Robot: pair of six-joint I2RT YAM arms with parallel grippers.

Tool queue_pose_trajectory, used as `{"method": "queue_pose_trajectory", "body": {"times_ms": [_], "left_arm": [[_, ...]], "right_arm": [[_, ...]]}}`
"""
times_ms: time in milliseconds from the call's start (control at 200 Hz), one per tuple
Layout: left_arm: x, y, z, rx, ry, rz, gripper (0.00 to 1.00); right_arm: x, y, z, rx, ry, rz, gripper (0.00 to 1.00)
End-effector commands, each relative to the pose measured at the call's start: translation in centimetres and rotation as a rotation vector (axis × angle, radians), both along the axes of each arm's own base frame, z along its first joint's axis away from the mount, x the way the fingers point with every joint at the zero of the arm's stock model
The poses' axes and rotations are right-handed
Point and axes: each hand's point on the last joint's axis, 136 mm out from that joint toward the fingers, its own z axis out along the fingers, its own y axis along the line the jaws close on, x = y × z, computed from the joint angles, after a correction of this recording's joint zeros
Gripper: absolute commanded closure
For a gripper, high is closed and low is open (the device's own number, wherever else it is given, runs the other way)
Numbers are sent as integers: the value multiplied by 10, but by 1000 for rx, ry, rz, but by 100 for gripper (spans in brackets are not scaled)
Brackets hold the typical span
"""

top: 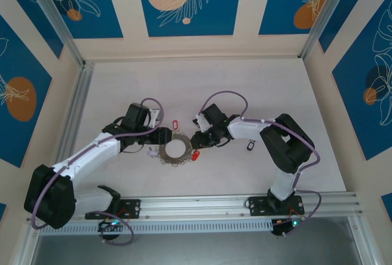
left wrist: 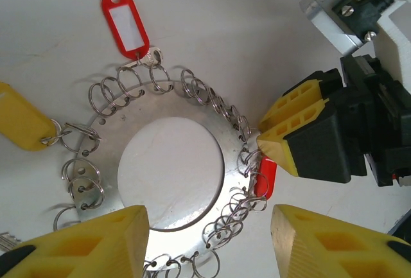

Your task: Put the keys on the keyring

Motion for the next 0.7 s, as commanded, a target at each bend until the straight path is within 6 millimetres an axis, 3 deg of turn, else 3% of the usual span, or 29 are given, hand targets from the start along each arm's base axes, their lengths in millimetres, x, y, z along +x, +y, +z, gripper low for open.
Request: {"method": "queue_pose_trajectory", "body": {"times_ms": [0,450,695], "left_arm": [[-1,-4,-1,-8,-4,-20,48],[-3,-1,-1,12,-13,-24,48],[-2,0,4,19,-29,-24,48]], "right_arm": [[-4,7,4,44,71,1,74],[-5,11,0,63,87,-1,81],[-1,16,-1,71,90,3,77]]}}
